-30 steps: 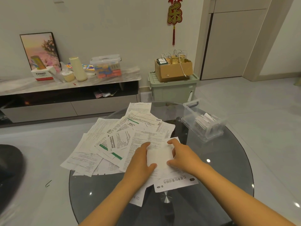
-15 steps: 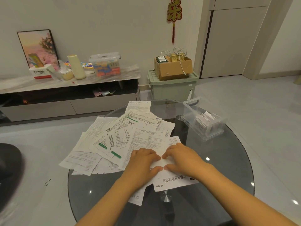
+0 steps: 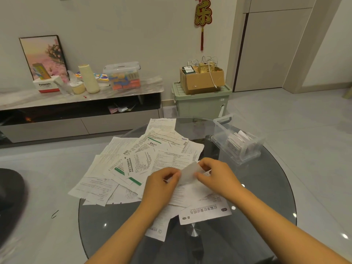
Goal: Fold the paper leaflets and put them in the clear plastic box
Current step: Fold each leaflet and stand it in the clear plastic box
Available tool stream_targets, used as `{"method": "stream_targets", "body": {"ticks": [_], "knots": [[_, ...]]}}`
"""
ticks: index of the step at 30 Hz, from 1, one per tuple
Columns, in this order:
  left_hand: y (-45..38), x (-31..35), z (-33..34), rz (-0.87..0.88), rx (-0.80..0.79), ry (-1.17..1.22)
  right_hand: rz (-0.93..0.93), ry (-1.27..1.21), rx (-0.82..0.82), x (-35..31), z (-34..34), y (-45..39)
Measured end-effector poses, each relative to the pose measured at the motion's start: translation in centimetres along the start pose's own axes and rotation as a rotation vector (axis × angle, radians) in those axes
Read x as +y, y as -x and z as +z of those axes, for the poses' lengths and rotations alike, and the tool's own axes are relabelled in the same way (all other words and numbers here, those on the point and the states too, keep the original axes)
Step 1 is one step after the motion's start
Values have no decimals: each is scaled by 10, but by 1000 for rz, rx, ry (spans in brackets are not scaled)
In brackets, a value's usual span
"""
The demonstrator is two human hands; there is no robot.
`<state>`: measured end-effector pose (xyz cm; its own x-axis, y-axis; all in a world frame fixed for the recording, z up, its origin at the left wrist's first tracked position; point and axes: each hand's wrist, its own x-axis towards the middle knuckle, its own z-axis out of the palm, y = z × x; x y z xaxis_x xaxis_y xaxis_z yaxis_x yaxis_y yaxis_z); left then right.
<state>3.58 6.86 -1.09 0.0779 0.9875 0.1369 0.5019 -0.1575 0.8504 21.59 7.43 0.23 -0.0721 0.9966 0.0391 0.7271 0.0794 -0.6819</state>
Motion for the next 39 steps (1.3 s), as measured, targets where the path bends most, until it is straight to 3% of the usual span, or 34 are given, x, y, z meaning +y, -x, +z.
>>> {"method": "stream_targets", "body": {"ticks": [7,11,16,22,27,31,36,39], "knots": [[1,8,-2,-340,-13,405,326,-556,-71,-7,-5,-3],[2,12,-1,-431,-54,502,338,-558,-75,-10,-5,-2],[3,18,-6,-408,-174,654,303,-560,-73,-10,-7,-1],[0,17,-12,-461,-219,884,399,-945,-202,-12,-12,-2],[-1,17,-13,-450,-197,1015,449,-1095,-280,-14,-13,-3],[-4,13,-10,-433,-158,914,444,-1102,-282,-14,-14,-3],[-1,3,-6,-335,-144,572,305,-793,-178,-12,-8,-2],[0,4,-4,-332,-90,528,255,-646,-106,-12,-8,1]]}}
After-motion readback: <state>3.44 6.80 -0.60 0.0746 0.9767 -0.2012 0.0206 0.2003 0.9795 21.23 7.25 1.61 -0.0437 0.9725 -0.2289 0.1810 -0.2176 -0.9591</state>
